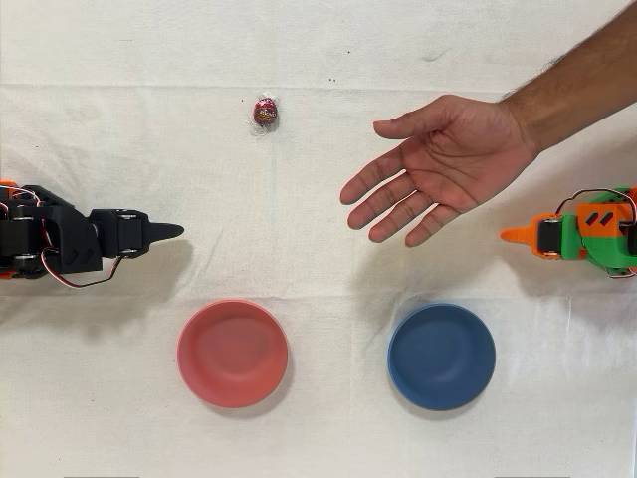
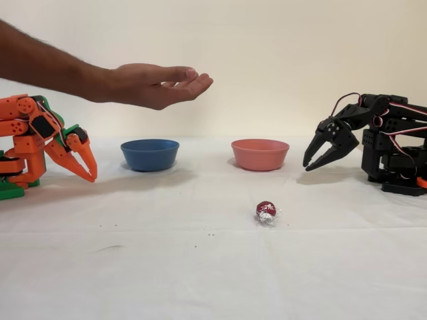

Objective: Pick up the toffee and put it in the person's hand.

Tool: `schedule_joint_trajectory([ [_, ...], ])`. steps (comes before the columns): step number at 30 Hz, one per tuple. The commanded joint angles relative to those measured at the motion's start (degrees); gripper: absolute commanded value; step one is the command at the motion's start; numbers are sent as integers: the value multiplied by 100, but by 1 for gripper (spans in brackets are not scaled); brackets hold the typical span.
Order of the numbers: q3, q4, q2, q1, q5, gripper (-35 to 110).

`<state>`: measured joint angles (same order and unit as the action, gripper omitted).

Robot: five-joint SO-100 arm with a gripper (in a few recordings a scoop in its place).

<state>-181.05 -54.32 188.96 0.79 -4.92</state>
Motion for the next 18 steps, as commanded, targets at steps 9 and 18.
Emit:
schedule_joint_trajectory([
  [9,-308,-26,413,35,-53,2],
  [18,-308,105,404,35,-88,3],
])
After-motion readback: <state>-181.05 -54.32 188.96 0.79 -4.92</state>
